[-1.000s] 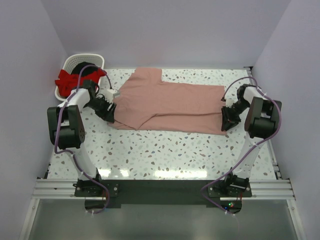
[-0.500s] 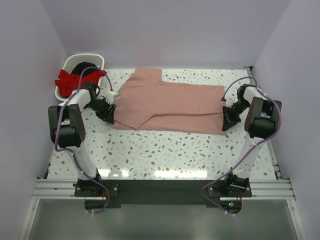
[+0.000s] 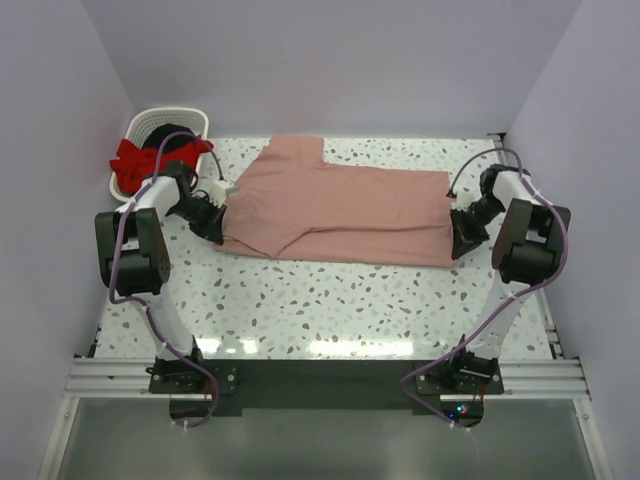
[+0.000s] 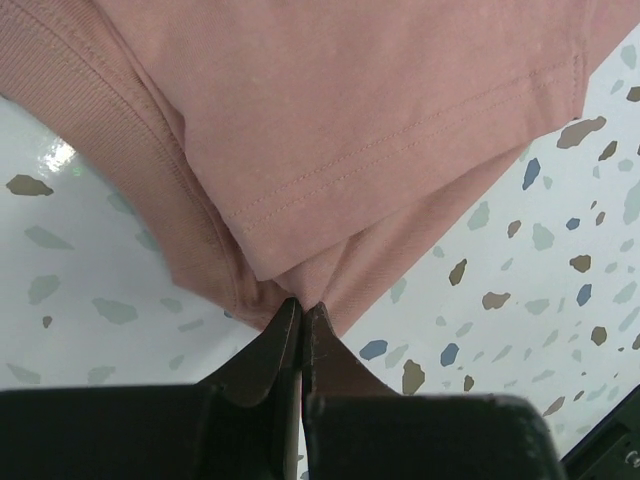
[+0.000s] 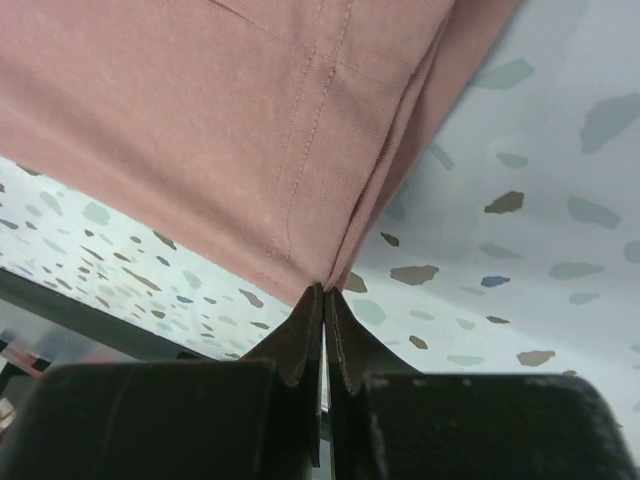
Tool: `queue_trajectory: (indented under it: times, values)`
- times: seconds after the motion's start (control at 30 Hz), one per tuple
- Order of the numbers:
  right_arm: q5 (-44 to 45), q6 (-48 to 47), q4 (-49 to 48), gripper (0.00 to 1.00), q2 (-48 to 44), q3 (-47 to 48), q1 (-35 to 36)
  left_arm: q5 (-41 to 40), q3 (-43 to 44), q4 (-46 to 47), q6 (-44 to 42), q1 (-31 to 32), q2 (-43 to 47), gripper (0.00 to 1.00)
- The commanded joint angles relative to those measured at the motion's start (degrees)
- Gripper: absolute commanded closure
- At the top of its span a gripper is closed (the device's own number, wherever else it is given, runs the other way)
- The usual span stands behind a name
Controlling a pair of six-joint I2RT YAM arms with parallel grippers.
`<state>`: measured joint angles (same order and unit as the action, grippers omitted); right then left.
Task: Fold and stack the t-shirts
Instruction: Fold the tshirt
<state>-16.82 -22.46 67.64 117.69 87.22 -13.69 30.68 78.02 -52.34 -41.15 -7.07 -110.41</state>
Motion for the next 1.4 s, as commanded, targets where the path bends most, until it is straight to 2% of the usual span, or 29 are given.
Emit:
queue_trajectory:
  times: [0.0, 0.13, 0.37, 0.57, 0.63, 0.7, 0.73, 0.83, 0.87, 0.97, 1.0, 1.03, 1.17, 1.37]
  values:
    - [3.8, -2.1, 0.1, 1.00, -3.3, -1.3, -0.5, -2.1, 0.0, -1.5, -1.5, -0.9, 2.9, 1.00]
    - [6.6, -2.7, -3.4, 1.00, -2.7, -5.7, -0.7, -4.5, -2.6, -0.4, -1.7, -0.9, 2.8, 1.00]
    - [8.8, -3.5, -5.3, 1.00, -2.3, -7.5, -0.8, -6.9, -6.9, 1.1, -1.7, -0.8, 2.8, 1.00]
    - [10.4, -5.2, -6.1, 1.00, -3.5, -9.1, -1.1, -6.5, -12.5, 1.6, -2.4, -0.8, 6.9, 1.00]
    - [9.2, -5.5, -4.8, 1.00, -3.3, -8.3, -1.1, -4.7, -13.9, 2.2, -2.8, -0.9, 9.3, 0.84]
    - [6.5, -5.7, -3.7, 0.90, -3.4, -7.2, -1.0, -3.3, -13.8, 3.1, -2.5, -0.9, 11.3, 0.69]
    - [5.4, -5.8, -2.9, 0.77, -3.8, -6.8, -1.1, -1.7, -13.2, 3.4, -2.1, -0.8, 12.9, 0.67]
    - [2.8, -5.8, -0.8, 0.67, -5.4, -5.2, -1.1, -1.2, -10.2, 3.7, -0.5, 0.5, 14.8, 0.60]
    - [2.3, -5.7, -0.2, 0.61, -5.8, -4.9, -1.0, -1.7, -9.2, 3.9, -0.2, 1.4, 16.1, 0.59]
    - [1.1, -5.4, 0.8, 0.60, -8.0, -3.8, -1.1, -5.4, -9.4, 6.7, 2.6, 6.5, 18.8, 0.53]
    - [1.0, -5.3, 0.9, 0.60, -8.4, -3.6, -1.1, -6.6, -9.6, 7.2, 3.3, 10.6, 19.2, 0.48]
    - [0.8, -5.2, 1.0, 0.60, -9.0, -3.5, -1.0, -9.2, -9.8, 8.3, 5.2, 12.5, 19.4, 0.48]
    - [-1.1, -4.4, 1.2, 0.62, -9.8, -2.8, -1.0, -10.9, -9.5, 10.6, 9.4, 20.1, 18.5, 0.45]
    - [-4.7, -3.0, 0.8, 0.67, -8.4, -3.9, -0.5, -13.6, -7.6, 14.2, 15.7, 27.3, 13.7, 0.45]
